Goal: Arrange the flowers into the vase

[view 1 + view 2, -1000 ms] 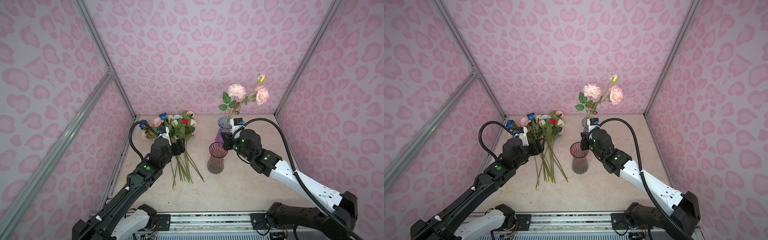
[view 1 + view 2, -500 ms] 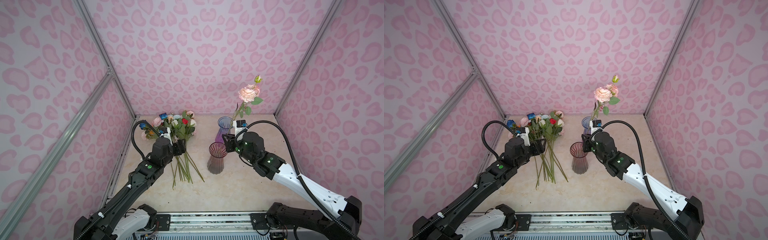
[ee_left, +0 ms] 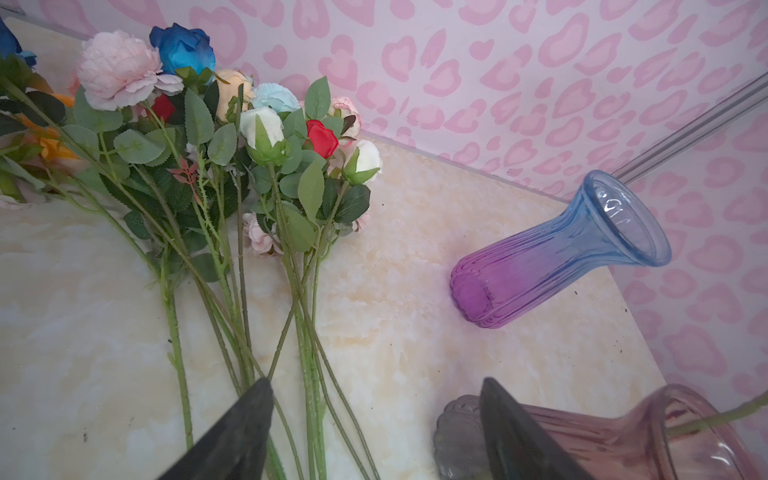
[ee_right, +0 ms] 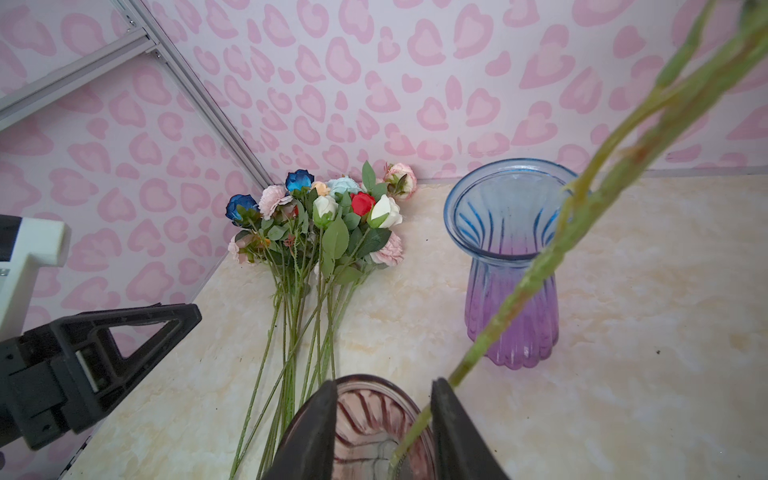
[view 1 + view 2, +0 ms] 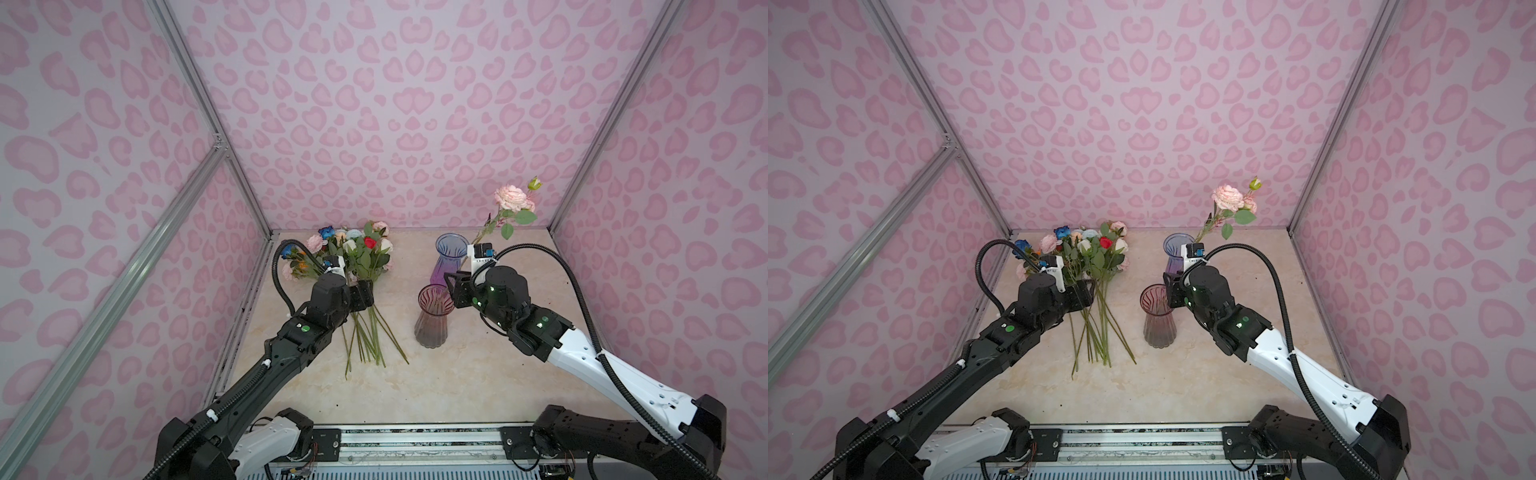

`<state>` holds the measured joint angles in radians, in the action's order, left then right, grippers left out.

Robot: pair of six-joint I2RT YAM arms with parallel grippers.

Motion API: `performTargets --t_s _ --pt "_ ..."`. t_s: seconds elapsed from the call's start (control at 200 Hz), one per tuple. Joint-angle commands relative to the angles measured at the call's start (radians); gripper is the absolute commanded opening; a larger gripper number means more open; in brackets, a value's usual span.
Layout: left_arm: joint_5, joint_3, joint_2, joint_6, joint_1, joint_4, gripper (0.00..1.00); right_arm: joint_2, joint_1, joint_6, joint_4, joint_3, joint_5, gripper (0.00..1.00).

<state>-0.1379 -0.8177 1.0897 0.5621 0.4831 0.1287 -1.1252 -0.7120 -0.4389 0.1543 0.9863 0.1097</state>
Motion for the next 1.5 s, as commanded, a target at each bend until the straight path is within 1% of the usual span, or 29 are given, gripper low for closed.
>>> performTargets --t_s 0.0,0.13,0.23,0.325,0.37,0.405,0.44,0.47,0.565,0.71,0.89,0.96,0.97,1.03,1.11,1.12,1.135,1.22,1.255,1.43,1.495 --pt "-0.011 -0.019 0.019 -0.01 -0.001 -0.025 0.79 0.01 0.002 0.007 0.003 -0.011 0.014 0.39" --pt "-0.01 -0.031 0.052 -0.016 -0.001 -0.027 0.79 0.028 -0.001 0.004 0.015 -0.008 0.0 0.39" --pt "-0.054 -0.049 0.104 -0.014 -0.006 -0.004 0.76 0.061 -0.005 0.007 0.035 0.0 0.005 0.38" --pt "-0.068 -0.102 0.2 -0.008 -0.026 0.056 0.7 0.095 -0.019 0.021 0.082 0.015 0.038 0.32" --pt "-0.063 -0.139 0.258 -0.013 -0.038 0.091 0.65 0.118 -0.028 0.03 0.106 0.02 0.059 0.24" --pt "-0.056 -0.166 0.305 -0.01 -0.049 0.118 0.63 0.135 -0.033 0.031 0.122 0.019 0.072 0.2" --pt "-0.029 -0.196 0.354 -0.014 -0.062 0.139 0.6 0.151 -0.036 0.032 0.133 0.016 0.084 0.17" --pt "0.0 -0.221 0.396 -0.019 -0.072 0.151 0.55 0.166 -0.038 0.031 0.141 0.009 0.094 0.15" --pt "0.061 -0.302 0.527 -0.027 -0.095 0.191 0.48 0.213 -0.038 0.026 0.164 -0.023 0.132 0.1" --pt "0.088 -0.4 0.665 -0.017 -0.111 0.23 0.41 0.259 -0.035 0.018 0.179 -0.068 0.16 0.09" --pt "0.075 -0.49 0.764 -0.027 -0.122 0.242 0.4 0.278 -0.022 0.012 0.17 -0.107 0.146 0.09" --pt "0.074 -0.521 0.806 -0.03 -0.128 0.252 0.38 0.278 -0.011 0.016 0.166 -0.116 0.131 0.09" --pt "0.073 -0.545 0.812 -0.03 -0.129 0.255 0.37 0.28 -0.01 0.016 0.165 -0.117 0.127 0.09" --pt "0.055 -0.586 0.847 -0.027 -0.133 0.278 0.37 0.278 0.007 0.016 0.161 -0.123 0.105 0.09" --pt "0.05 -0.606 0.873 -0.025 -0.138 0.281 0.37 0.281 0.029 0.014 0.156 -0.131 0.078 0.09" --pt "0.049 -0.608 0.875 -0.025 -0.138 0.281 0.34 0.281 0.034 0.014 0.154 -0.132 0.075 0.09" --pt "0.049 -0.611 0.878 -0.025 -0.138 0.282 0.32 0.283 0.038 0.016 0.154 -0.134 0.07 0.09" --pt "0.05 -0.619 0.892 -0.031 -0.138 0.274 0.3 0.288 0.059 0.015 0.151 -0.142 0.051 0.09" --pt "0.043 -0.629 0.899 -0.033 -0.141 0.281 0.27 0.291 0.067 0.014 0.15 -0.145 0.046 0.08" --pt "0.026 -0.648 0.918 -0.028 -0.141 0.308 0.27 0.306 0.102 0.007 0.142 -0.167 0.023 0.08" --pt "0.029 -0.649 0.924 -0.031 -0.141 0.312 0.23 0.307 0.111 0.002 0.134 -0.175 0.012 0.09"
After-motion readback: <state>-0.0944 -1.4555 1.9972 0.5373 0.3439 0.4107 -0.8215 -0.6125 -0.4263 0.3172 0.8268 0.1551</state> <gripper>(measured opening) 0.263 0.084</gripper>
